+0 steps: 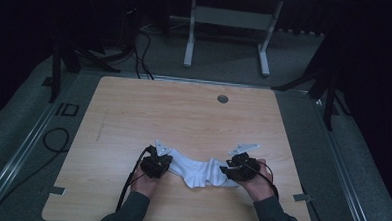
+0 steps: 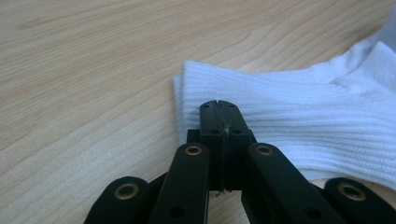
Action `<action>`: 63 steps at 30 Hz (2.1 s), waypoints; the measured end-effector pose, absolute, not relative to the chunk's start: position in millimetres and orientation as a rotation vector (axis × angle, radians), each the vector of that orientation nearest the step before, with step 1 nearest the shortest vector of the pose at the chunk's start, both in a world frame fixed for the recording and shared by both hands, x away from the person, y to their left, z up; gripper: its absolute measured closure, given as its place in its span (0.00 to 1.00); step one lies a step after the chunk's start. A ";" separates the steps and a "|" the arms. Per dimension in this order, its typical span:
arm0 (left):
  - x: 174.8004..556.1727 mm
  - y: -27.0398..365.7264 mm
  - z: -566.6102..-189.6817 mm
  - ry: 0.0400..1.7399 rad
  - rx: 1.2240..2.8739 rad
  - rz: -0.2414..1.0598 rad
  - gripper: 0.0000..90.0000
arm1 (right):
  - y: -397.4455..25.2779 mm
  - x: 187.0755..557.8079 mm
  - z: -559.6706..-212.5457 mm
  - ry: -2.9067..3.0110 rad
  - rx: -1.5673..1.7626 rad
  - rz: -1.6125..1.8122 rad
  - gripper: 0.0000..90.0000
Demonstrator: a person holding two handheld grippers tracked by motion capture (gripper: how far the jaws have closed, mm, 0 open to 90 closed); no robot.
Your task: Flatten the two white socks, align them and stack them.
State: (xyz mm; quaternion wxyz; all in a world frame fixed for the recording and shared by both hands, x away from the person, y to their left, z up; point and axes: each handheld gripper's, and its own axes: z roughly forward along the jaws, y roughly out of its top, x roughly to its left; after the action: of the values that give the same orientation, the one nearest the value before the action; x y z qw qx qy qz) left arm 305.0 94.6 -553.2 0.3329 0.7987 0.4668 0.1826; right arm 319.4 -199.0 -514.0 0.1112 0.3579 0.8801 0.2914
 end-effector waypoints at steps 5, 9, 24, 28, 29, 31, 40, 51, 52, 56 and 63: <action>303.5 95.9 -554.8 1.208 2.083 0.479 1.00 | -198.0 319.1 -522.3 2.615 1.073 0.848 0.65; 303.3 95.5 -555.4 1.206 2.083 0.484 1.00 | -197.7 321.0 -530.8 2.642 1.106 0.817 0.62; 303.0 95.6 -556.4 1.204 2.077 0.489 1.00 | -197.7 319.2 -520.2 2.615 1.055 0.818 0.98; 302.8 95.2 -556.5 1.204 2.078 0.493 1.00 | -202.5 318.3 -513.0 2.599 1.054 0.833 0.98; 302.8 95.2 -556.6 1.205 2.077 0.493 1.00 | -205.6 316.8 -508.1 2.587 1.049 0.843 0.98; 302.8 95.2 -556.7 1.204 2.077 0.494 1.00 | -209.3 315.0 -502.9 2.575 1.045 0.854 0.98; 303.0 95.7 -556.9 1.204 2.072 0.487 1.00 | -227.1 311.2 -487.7 2.520 1.067 0.883 0.98; 302.9 95.7 -557.0 1.204 2.071 0.487 1.00 | -244.4 310.8 -485.0 2.494 1.126 0.901 0.97; 302.9 95.7 -557.0 1.204 2.070 0.487 1.00 | -245.3 311.1 -485.7 2.499 1.132 0.899 0.97; 302.9 95.7 -556.9 1.206 2.070 0.487 1.00 | -245.7 313.5 -494.3 2.532 1.151 0.871 0.97; 302.8 95.8 -556.8 1.207 2.070 0.486 1.00 | -248.3 324.2 -521.2 2.560 1.217 0.823 0.97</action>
State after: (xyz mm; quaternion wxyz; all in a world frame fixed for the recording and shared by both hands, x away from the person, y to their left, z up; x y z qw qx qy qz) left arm 302.8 95.8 -556.8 0.3411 0.7959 0.4641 0.1869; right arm 324.2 -248.3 -521.2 0.0948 0.4105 0.8634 0.2775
